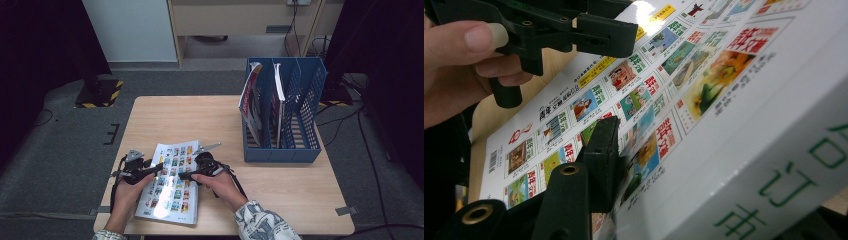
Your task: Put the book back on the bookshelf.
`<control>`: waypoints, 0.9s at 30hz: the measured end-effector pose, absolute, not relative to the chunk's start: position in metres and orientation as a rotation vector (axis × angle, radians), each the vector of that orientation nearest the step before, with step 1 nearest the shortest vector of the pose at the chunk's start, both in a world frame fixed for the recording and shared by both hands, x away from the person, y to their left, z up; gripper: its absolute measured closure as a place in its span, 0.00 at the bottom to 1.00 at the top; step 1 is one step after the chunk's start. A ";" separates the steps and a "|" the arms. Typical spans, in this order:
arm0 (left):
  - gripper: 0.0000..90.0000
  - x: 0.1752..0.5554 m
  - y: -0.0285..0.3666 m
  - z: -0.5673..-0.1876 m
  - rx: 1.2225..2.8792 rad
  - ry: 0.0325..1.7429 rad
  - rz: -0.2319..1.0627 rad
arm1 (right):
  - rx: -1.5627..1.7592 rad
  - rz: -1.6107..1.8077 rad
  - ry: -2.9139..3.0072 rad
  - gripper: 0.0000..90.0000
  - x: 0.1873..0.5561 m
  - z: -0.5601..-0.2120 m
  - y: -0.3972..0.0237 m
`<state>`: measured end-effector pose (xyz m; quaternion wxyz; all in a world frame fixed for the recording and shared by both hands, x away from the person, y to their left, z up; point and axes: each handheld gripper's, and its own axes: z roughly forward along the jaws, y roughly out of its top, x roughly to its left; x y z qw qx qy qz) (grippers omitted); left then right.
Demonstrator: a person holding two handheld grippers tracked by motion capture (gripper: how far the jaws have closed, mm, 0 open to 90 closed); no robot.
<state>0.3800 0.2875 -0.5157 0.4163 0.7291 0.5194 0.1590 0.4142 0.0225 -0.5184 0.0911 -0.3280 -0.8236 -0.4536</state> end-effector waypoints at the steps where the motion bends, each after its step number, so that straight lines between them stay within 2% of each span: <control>1: 0.51 0.380 0.288 -0.516 1.826 1.296 0.393 | -0.974 -1.358 -2.458 0.63 0.414 -0.517 0.021; 5: 0.43 0.382 0.285 -0.514 1.808 1.266 0.366 | -0.966 -1.412 -2.500 0.65 0.415 -0.507 0.015; 6: 0.35 0.382 0.284 -0.514 1.813 1.264 0.364 | -0.958 -1.436 -2.526 0.66 0.415 -0.501 0.012; 13: 0.24 0.384 0.278 -0.518 1.867 1.230 0.338 | -0.929 -1.485 -2.566 0.66 0.414 -0.496 0.006; 21: 0.19 0.384 0.276 -0.519 1.867 1.157 0.252 | -0.880 -1.556 -2.607 0.67 0.409 -0.489 0.005; 27: 0.15 0.385 0.277 -0.519 1.824 1.174 0.210 | -0.851 -1.607 -2.623 0.68 0.407 -0.484 0.003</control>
